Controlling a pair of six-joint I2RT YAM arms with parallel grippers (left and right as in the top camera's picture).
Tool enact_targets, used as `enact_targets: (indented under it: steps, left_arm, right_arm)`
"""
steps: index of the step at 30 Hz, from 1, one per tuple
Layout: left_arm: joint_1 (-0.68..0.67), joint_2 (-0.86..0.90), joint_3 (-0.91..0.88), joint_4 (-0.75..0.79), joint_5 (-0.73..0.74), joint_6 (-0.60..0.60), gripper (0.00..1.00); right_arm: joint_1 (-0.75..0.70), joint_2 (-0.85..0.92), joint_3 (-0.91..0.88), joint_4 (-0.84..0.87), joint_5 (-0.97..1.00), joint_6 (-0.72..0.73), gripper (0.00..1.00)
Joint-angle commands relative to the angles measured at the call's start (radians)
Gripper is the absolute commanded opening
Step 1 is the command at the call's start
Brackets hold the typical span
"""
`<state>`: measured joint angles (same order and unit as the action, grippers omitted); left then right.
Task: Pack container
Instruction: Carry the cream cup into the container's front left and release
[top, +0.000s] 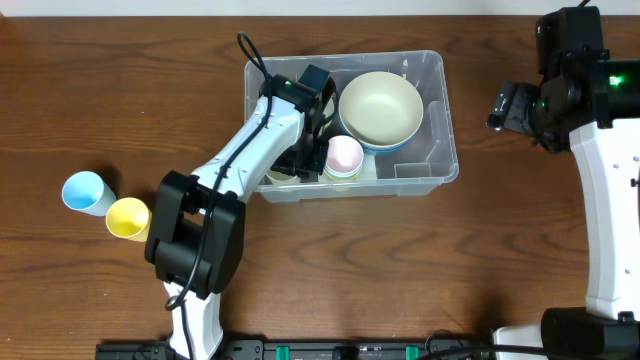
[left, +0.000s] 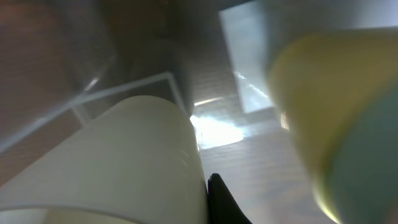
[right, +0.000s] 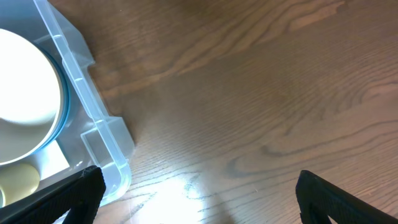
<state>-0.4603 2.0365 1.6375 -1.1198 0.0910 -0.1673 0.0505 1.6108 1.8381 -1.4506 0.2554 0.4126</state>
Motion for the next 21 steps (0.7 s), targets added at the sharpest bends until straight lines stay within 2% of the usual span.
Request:
enact_targets:
  steps: [1, 3, 4, 5, 8, 14, 21]
  left_arm:
    - [0.004, 0.005, -0.005, 0.002, -0.056, -0.026, 0.06]
    - [0.006, 0.005, -0.005, 0.004, -0.056, -0.026, 0.08]
    - [0.008, 0.005, -0.005, 0.004, -0.056, -0.026, 0.17]
    - [0.007, 0.005, -0.005, 0.004, -0.056, -0.026, 0.31]
    - [0.007, 0.005, -0.005, 0.004, -0.055, -0.026, 0.49]
    - [0.01, -0.005, 0.004, 0.002, -0.055, -0.029, 0.52]
    - [0.021, -0.086, 0.115, -0.039, -0.055, -0.028, 0.52]
  right_arm:
    - [-0.005, -0.002, 0.004, -0.002, 0.013, -0.002, 0.99]
    - [-0.005, -0.002, 0.004, -0.001, 0.013, -0.002, 0.99]
    - [-0.005, -0.002, 0.004, -0.001, 0.013, -0.002, 0.99]
    - [-0.005, -0.002, 0.004, -0.001, 0.013, -0.002, 0.99]
    - [-0.005, -0.002, 0.004, -0.001, 0.013, -0.002, 0.99]
    - [-0.005, -0.002, 0.004, -0.001, 0.013, -0.002, 0.99]
    - [-0.005, -0.002, 0.004, -0.001, 0.013, -0.002, 0.99]
